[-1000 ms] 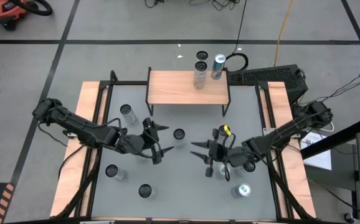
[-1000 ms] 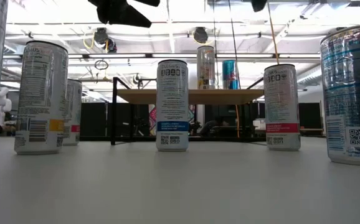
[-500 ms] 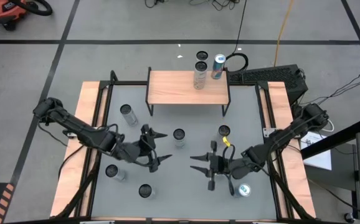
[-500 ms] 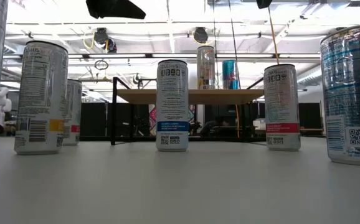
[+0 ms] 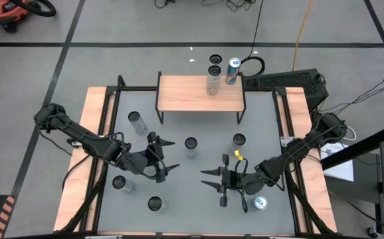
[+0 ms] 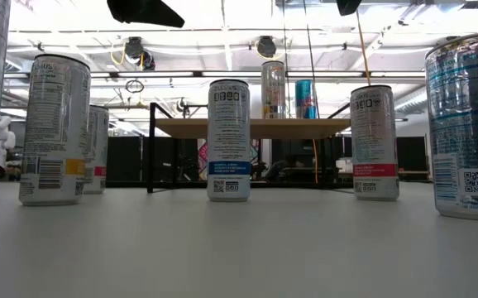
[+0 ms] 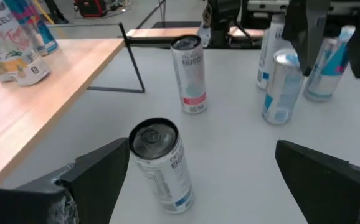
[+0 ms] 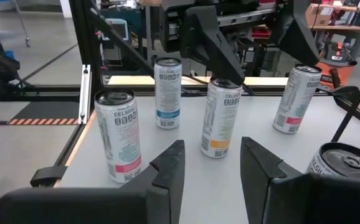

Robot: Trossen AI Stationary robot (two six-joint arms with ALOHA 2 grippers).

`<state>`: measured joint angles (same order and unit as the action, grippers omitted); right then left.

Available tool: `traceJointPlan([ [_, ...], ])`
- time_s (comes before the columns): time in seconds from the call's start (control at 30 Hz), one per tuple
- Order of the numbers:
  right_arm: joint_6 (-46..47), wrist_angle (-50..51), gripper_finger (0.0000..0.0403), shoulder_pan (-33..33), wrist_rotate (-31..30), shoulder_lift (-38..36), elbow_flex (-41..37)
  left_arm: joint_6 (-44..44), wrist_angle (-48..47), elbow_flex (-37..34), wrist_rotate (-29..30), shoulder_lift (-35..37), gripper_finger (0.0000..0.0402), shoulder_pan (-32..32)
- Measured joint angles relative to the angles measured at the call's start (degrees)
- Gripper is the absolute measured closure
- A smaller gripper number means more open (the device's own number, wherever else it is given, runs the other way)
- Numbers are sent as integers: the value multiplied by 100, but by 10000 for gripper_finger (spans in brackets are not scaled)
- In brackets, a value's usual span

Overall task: Place canned beverage on shelf
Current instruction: Put the white yellow soda can on the shelf aligned with the other white yellow soda cans

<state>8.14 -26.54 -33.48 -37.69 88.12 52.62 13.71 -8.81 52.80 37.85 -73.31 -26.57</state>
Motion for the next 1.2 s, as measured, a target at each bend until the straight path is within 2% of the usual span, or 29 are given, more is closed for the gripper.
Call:
traceJointPlan([
  [0.17, -143, -127, 314, 12, -7, 0, 0, 40, -57, 0, 17, 4, 4, -73],
  [0.3, -136, -195, 314, 10, 0, 0, 0, 258, -450, 2, 15, 52, 4, -110],
  [0.57, 107, -64, 314, 3, 22, 0, 0, 839, -1375, 2, -30, 672, 4, -397],
  [0.93, -21, -18, 314, 10, 22, 0, 0, 1154, -2854, 2, -667, 1364, 4, -822],
  [1.2, -48, 31, 314, 12, 22, 0, 0, 1150, -3174, 2, -769, 1391, 4, -850],
])
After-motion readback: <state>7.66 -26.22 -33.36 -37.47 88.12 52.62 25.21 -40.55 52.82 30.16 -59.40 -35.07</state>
